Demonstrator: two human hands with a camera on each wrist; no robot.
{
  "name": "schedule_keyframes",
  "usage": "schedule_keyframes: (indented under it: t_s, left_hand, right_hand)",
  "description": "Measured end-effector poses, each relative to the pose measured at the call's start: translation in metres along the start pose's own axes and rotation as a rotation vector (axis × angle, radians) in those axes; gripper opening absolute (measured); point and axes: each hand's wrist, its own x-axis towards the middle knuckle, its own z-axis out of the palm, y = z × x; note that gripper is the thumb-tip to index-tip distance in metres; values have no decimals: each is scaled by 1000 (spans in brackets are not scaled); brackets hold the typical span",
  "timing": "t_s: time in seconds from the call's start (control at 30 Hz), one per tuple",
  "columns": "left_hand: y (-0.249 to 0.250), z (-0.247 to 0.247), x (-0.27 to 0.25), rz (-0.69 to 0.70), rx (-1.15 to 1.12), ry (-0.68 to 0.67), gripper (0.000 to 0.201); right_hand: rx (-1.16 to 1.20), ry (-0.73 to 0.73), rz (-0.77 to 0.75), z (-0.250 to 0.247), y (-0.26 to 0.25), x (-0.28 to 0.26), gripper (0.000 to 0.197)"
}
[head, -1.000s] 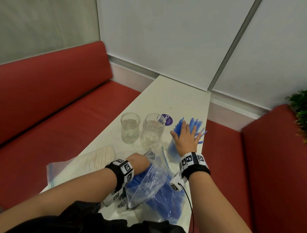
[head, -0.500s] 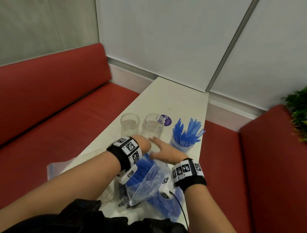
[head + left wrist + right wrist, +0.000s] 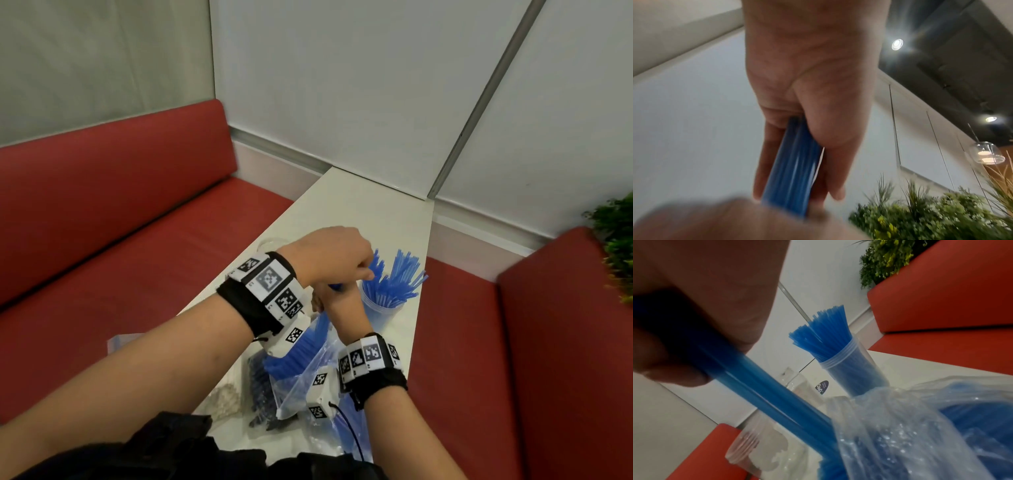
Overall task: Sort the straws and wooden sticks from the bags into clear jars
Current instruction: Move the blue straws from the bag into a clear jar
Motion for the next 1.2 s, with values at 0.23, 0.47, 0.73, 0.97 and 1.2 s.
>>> schedule_keyframes:
  t_s: [0.23,0.47,0.73,0.97,1.2]
  left_hand:
    - [-10,14,-3,-205,-1252,626,41]
    - [-19,64,-12,-717,-1776,-183,60]
    - [-14,70,-6,-808,-2327,-249,37]
    - [-21,82,-5,-784,-2300,-99,22]
    - [-37,112,-16,-821,-2059,39,22]
  right_hand:
    - [138,-11,-87,-30,-50,-9,28]
    - [411,10,-280,-53,-126,-5,50]
    - [429,55,-313,-41,-140,-5,48]
    - [33,-88,-306,-58,-143,-9,39]
    - [-293,-333,-27,-115,-156,-8,15]
